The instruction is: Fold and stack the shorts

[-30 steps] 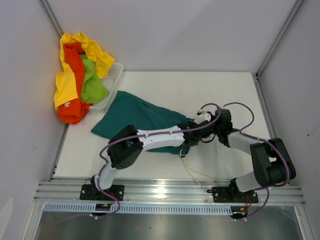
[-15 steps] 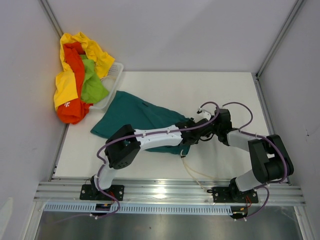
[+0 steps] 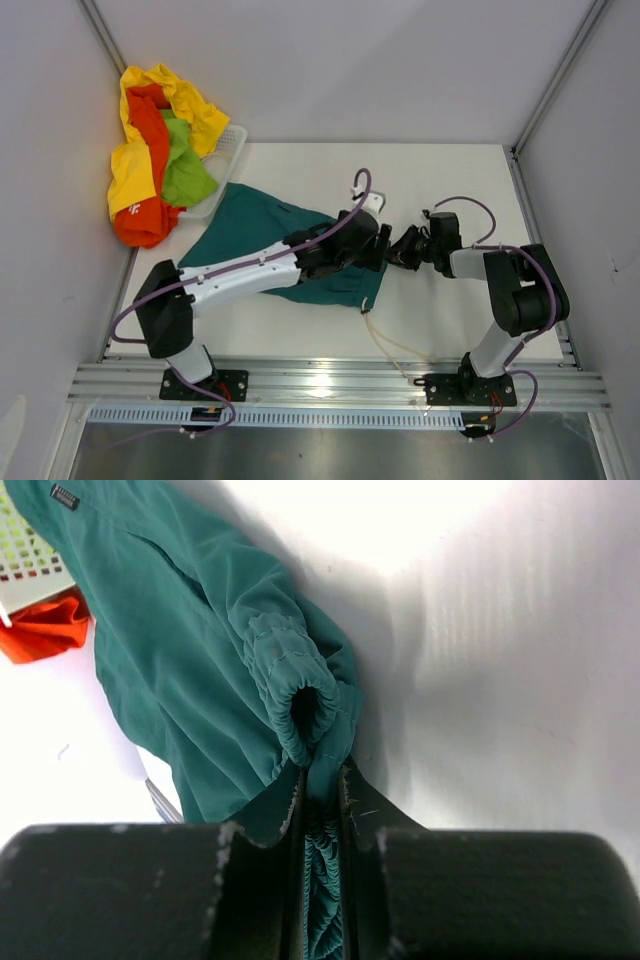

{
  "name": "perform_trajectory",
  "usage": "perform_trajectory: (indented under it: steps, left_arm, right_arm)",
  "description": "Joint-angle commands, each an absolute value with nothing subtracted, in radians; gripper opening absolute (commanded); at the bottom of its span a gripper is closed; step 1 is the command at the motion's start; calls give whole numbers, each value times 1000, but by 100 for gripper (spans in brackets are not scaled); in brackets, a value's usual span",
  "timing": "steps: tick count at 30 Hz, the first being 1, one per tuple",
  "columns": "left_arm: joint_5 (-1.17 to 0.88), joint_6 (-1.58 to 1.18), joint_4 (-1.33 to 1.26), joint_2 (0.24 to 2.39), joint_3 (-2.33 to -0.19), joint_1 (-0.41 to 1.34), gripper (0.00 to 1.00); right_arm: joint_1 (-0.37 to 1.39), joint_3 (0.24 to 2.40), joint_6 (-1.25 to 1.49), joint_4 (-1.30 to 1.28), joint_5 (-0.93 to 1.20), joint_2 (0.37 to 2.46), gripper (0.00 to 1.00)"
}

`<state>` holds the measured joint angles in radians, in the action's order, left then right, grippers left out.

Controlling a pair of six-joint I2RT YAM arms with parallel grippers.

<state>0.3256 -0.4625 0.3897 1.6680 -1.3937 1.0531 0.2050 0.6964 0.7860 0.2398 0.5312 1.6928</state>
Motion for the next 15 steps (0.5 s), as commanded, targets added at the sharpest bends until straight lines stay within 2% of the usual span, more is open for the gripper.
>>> perform_trajectory:
  steps: [1, 5, 8, 9, 11, 12, 14, 15]
  left_arm:
    - [258, -505, 322, 1625, -1240, 996, 72]
    - [290, -518, 250, 1620, -1079, 951, 69]
    - [310, -517, 233, 1669, -1043, 945, 59]
    - [313, -517, 229, 1684, -1043, 943, 50]
    - [314, -522, 226, 1729, -1052, 943, 42]
    - [314, -523, 218, 1739, -1057, 943, 38]
    - [310, -526, 213, 1768, -1074, 942, 36]
    - [305, -526, 218, 1781, -1092, 942, 34]
  right_arm:
    - [206, 709, 738, 296, 578, 1739, 8]
    - [207, 706, 736, 305, 589, 1746, 8]
    - [206, 706, 732, 311, 592, 1744, 8]
    - [204, 704, 732, 316, 594, 1750, 9]
    - [204, 700, 738, 334, 610, 1756, 10]
    - [206, 696, 739, 344, 617, 1759, 11]
    - [206, 687, 739, 368, 633, 1764, 16]
    - [207, 683, 736, 377, 647, 1764, 23]
